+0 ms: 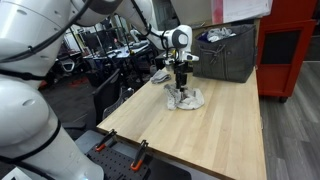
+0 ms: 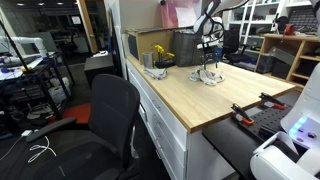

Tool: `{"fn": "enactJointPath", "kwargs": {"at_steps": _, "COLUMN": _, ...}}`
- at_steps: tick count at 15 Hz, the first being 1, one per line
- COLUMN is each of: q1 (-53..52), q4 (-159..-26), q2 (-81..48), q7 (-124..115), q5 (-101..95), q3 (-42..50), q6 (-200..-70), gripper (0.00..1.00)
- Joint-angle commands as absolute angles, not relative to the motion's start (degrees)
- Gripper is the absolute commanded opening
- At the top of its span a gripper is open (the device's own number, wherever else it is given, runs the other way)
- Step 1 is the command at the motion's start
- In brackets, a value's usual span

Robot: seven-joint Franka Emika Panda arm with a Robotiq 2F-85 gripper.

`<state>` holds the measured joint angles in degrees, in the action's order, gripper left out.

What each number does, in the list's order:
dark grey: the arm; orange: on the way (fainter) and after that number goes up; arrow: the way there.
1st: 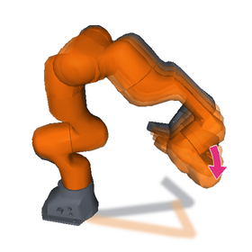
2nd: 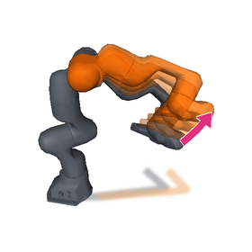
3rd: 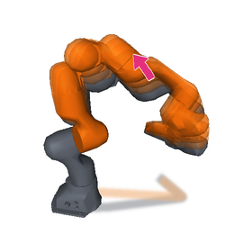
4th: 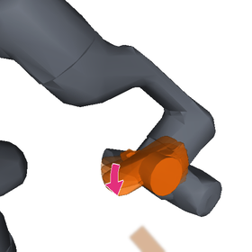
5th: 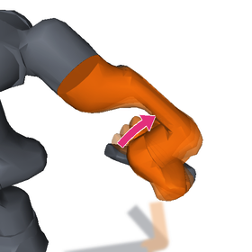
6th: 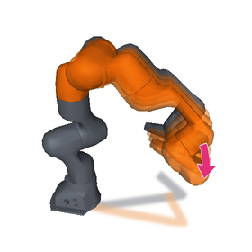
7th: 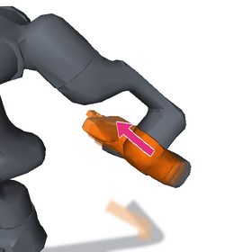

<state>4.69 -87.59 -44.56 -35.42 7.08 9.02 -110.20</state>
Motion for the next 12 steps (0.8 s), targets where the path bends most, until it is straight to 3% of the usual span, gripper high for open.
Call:
{"fn": "enactJointPath", "kwargs": {"at_steps": 1, "q1": 4.7, "q4": -84.3, "q2": -46.3, "q7": -34.2, "q5": 8.9, "q3": 7.6, "q6": -107.8, "gripper": 0.52}}
{"fn": "enactJointPath", "kwargs": {"at_steps": 8, "q1": 3.3, "q4": -82.4, "q2": -48.0, "q7": -33.3, "q5": 8.5, "q3": 6.1, "q6": -108.2, "gripper": 0.01}}
{"fn": "enactJointPath", "kwargs": {"at_steps": 12, "q1": 2.6, "q4": -81.1, "q2": -49.4, "q7": -32.0, "q5": 8.2, "q3": 5.9, "q6": -108.5, "gripper": 0.0}}
